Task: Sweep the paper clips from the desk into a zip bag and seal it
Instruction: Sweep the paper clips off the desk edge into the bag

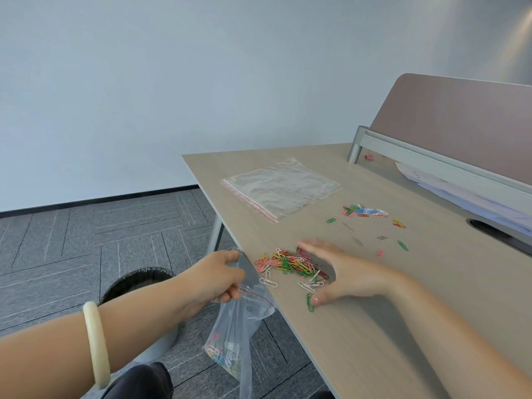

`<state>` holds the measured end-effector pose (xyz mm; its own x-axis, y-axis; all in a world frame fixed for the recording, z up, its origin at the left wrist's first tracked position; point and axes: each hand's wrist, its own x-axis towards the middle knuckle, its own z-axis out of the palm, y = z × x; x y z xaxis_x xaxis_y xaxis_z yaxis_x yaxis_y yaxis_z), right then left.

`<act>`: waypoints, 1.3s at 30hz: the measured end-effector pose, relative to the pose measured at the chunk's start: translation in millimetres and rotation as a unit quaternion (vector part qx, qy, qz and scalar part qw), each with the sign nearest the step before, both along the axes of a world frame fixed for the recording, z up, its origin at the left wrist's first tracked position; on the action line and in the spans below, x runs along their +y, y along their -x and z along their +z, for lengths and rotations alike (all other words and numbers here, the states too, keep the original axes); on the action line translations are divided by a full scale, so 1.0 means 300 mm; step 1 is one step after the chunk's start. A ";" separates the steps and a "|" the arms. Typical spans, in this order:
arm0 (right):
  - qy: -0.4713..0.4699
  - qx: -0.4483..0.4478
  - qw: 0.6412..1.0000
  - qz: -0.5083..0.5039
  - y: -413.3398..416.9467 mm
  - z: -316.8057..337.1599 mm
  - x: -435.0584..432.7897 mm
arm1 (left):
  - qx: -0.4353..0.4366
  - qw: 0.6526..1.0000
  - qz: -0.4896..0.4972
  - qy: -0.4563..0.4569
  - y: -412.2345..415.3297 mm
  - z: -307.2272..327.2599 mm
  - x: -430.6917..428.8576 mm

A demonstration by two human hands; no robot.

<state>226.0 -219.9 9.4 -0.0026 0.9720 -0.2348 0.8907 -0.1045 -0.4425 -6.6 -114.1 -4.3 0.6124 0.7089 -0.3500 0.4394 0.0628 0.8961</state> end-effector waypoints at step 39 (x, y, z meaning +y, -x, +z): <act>-0.210 0.007 0.977 0.026 0.181 -0.053 0.115 | -0.050 0.998 -0.009 0.029 -0.019 -0.025 -0.002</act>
